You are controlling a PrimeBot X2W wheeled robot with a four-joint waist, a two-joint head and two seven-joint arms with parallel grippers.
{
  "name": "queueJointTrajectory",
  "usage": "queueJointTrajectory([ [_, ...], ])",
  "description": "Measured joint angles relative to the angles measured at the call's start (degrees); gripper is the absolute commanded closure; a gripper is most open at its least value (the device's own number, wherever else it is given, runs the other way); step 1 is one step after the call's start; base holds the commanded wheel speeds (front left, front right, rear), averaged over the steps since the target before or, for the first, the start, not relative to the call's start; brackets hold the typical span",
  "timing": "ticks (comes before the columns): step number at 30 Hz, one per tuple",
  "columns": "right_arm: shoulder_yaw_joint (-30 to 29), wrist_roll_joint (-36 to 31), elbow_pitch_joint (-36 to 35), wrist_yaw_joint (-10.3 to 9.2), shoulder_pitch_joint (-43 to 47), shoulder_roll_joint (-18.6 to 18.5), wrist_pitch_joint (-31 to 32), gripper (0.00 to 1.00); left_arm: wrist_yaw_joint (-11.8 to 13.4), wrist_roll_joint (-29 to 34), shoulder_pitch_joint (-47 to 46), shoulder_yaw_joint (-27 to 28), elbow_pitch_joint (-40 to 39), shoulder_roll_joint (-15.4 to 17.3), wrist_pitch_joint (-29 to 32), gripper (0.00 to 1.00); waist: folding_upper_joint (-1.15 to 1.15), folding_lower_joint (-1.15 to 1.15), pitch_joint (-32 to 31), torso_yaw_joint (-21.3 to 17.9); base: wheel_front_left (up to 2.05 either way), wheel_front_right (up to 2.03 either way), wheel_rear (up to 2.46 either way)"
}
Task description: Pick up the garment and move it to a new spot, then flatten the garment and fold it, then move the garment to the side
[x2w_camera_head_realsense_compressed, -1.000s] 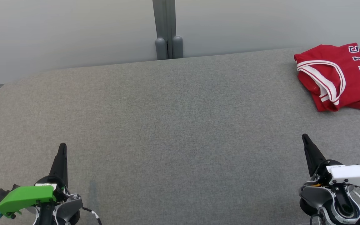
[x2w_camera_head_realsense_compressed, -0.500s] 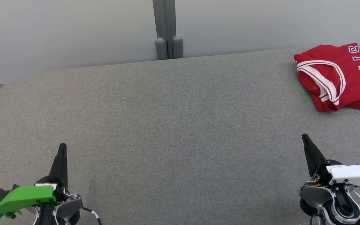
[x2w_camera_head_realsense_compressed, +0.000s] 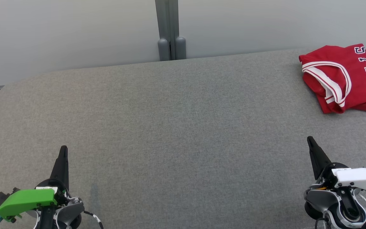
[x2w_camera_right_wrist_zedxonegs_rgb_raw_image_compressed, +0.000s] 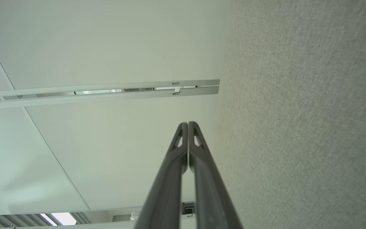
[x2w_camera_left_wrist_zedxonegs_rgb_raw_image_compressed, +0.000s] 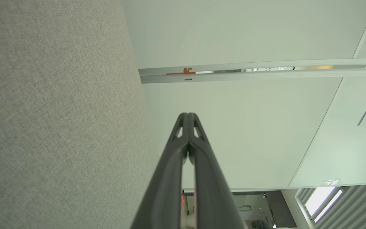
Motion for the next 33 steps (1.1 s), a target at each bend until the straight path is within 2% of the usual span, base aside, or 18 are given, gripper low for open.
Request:
queueJointTrajectory([
  [33,0.0,0.0,0.0,0.0,0.0,0.0,0.0,1.0,0.0,-0.01,0.0,0.0,0.0,0.0,0.0,1.0,0.0,0.0,0.0,0.0,0.0,0.0,0.0],
])
